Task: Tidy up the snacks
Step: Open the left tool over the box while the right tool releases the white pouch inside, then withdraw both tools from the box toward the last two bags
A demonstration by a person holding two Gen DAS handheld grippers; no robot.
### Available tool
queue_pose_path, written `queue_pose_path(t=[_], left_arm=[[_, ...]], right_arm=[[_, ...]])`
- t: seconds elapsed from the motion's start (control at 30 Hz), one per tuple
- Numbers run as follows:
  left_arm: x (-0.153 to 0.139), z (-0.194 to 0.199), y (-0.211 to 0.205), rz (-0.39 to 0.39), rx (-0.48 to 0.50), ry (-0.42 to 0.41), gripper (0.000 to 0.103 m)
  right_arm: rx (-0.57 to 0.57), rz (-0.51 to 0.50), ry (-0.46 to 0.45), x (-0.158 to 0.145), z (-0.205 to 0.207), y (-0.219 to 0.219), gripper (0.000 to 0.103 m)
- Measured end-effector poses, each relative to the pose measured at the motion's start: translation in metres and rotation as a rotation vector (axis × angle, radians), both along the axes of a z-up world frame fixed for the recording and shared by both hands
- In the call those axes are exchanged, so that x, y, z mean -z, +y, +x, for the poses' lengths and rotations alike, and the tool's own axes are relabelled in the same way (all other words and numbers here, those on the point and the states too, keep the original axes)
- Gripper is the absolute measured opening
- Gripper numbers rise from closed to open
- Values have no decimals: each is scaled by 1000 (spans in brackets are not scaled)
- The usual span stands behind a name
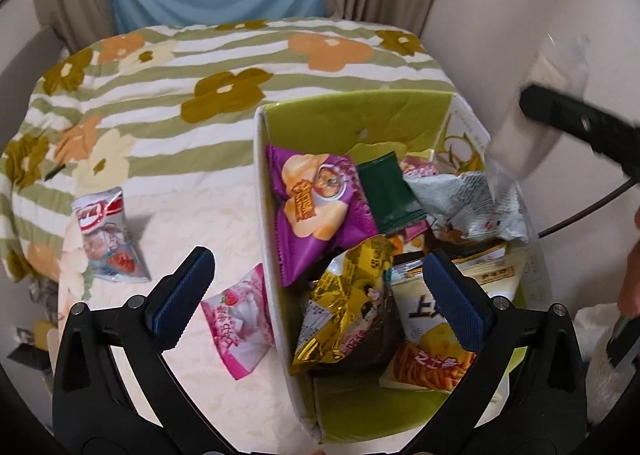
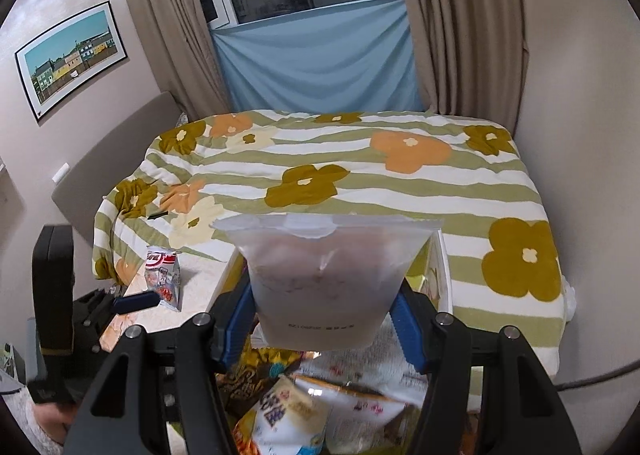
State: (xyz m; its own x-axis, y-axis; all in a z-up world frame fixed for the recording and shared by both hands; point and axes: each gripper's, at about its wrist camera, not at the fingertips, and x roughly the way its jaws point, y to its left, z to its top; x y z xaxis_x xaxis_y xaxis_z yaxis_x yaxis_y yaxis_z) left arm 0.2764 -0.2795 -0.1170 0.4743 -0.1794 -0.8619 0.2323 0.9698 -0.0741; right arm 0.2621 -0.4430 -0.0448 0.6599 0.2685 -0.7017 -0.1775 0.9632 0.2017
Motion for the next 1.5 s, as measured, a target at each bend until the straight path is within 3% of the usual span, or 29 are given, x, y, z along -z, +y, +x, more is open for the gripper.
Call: queue_pose_path(t=[0.4, 0.43, 0.47, 0.53, 1.03, 1.17, 1.37, 1.5], left_arm=[[1, -3, 1, 4, -22, 2, 103], [2, -3, 0, 6, -21, 3, 103], [2, -4, 0, 9, -18, 4, 103], [3, -5, -1, 13, -13, 8, 103], [-4, -20, 7, 8, 14, -9, 103], [-13, -26, 10, 15, 26, -30, 103], [-29, -36, 25, 24, 32, -55, 103], [-47, -45, 50, 16, 26, -96, 103]], right_arm=[[-9, 52, 172, 42, 42, -3, 60], [2, 66, 165, 44, 41, -4, 65], [11, 70, 158, 45, 40, -5, 81], [39, 71, 132, 46, 33, -7, 99], [70, 19, 92, 40, 10, -4, 99], [78, -33, 69, 32, 2, 4, 99], [83, -31, 61, 19, -8, 11, 99], [134, -101, 13, 3, -25, 29, 99]])
